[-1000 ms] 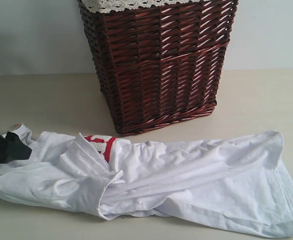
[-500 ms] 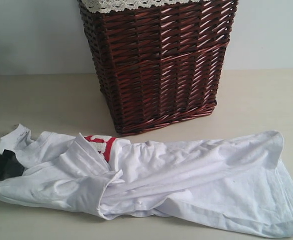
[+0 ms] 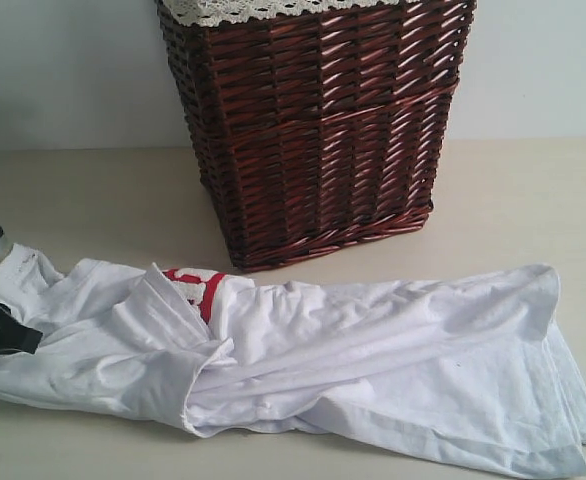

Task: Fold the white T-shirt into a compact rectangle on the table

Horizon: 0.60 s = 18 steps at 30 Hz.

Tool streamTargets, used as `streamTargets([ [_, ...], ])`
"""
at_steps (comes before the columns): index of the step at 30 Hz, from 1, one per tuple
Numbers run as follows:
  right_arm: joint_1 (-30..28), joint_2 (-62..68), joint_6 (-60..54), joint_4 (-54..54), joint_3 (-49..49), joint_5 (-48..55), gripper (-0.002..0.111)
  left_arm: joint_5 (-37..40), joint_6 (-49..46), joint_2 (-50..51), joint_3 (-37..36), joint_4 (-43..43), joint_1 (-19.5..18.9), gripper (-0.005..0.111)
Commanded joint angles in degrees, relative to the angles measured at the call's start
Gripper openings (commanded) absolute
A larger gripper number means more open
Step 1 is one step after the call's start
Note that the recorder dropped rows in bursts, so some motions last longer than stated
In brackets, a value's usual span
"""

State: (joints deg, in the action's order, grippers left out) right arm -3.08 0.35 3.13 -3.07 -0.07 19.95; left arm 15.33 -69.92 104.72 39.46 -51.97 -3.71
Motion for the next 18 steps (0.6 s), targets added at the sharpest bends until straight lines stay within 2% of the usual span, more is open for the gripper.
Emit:
streamTargets([
  [1, -0.3, -0.3, 0.0, 0.2, 0.1, -0.8, 0.051, 1.1, -0.6, 1.2, -1.4, 1.1, 0.3, 0.0],
  [6, -0.3, -0.3, 0.0, 0.1, 0.1, -0.8, 0.051, 6.1, -0.4, -9.5, -1.7, 0.6, 0.3, 0.0],
  [10, -0.3, -0.3, 0.0, 0.2, 0.1, -0.8, 0.051, 6.6, -0.3, -17.6, -4.3, -0.1, 0.3, 0.0],
  [13, -0.3, -0.3, 0.0, 0.2, 0.1, -0.8, 0.051, 8.9, -0.3, -20.4, -5.5, -0.2, 0.3, 0.0],
  [18, -0.3, -0.3, 0.0, 0.2, 0.1, -0.8, 0.051, 17.1, -0.4, -20.1, -5.5, -1.7, 0.3, 0.0],
])
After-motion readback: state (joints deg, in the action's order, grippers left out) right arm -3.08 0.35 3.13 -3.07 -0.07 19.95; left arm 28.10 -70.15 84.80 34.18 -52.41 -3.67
